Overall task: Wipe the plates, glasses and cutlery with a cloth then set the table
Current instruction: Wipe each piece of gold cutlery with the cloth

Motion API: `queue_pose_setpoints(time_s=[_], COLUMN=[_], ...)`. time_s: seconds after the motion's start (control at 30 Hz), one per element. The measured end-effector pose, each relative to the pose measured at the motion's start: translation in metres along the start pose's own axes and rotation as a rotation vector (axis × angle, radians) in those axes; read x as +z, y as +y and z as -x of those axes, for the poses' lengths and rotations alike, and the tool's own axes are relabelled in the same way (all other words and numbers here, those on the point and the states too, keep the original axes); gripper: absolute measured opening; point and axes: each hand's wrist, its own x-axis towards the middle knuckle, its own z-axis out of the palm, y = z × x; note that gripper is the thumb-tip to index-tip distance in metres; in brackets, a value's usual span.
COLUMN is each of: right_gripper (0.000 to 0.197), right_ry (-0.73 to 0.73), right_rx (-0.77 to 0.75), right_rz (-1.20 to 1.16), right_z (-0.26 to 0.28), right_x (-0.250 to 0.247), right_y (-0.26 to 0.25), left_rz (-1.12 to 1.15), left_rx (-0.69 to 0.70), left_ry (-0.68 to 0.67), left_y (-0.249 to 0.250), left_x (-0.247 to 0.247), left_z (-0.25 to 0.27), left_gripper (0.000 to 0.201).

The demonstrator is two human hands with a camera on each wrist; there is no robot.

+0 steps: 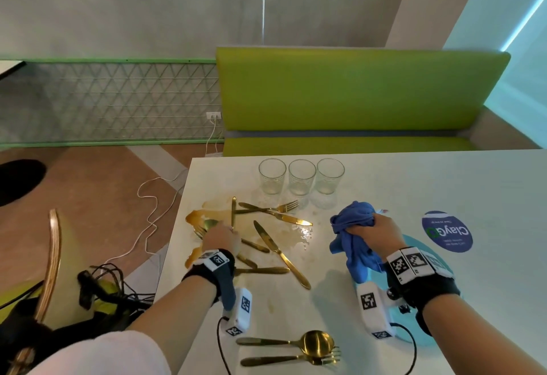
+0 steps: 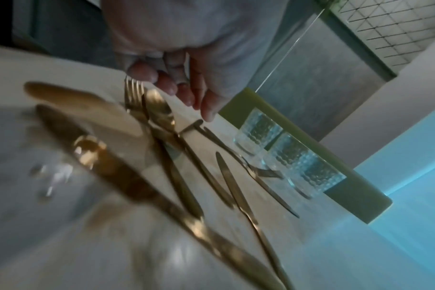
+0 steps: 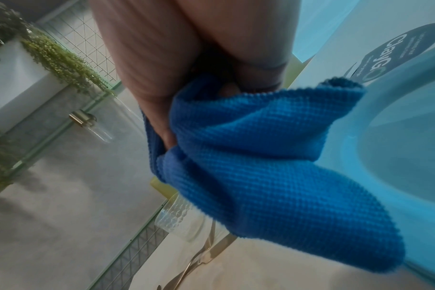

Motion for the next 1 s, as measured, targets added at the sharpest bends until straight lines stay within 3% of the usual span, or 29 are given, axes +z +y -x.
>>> queue_pose_setpoints(time_s=[0.13, 0.27, 0.37, 0.43, 0.6, 0.8, 1.0], right_gripper=[0.009, 0.008, 0.012, 0.014, 0.016, 0.01, 0.01], right_ry=[0.001, -0.009, -0.01, -0.007, -0.031, -0.07, -0.079], right_rx=[0.019, 0.042, 0.058, 0.06, 0.071, 0.049, 0.07], right_rz=[-0.01, -0.056, -0.034, -0.023, -0.039, -0.107, -0.095], right_z=[-0.009, -0.015, -0.021, -0.027, -0.04, -0.042, -0.038], right_x=[-0.008, -0.014, -0.016, -0.016, -0.011, -0.005, -0.011], right_y=[0.008, 0.015, 0.021, 0.021, 0.014, 0.004, 0.011], left_rz=[-0.346, -0.456, -0.4, -0.305, -0.23, -0.443, -0.423], left_rx=[0.171, 0.099, -0.089, -0.123, -0.12, -0.022, -0.112], left_ry=[0.049, -0.001, -0.077, -0.146, -0.33, -0.277, -0.293], left_y=[0.01, 0.016, 0.017, 0.022, 0.043, 0.049, 0.05], left_x=[-0.027, -0.039, -0.032, -0.023, 0.008, 0.016, 0.013], left_z=[-0.027, -0.036, -0.032, -0.025, 0.0, 0.006, 0.005], left_gripper=[0.029, 0.034, 0.032, 0.02, 0.025, 0.029, 0.031])
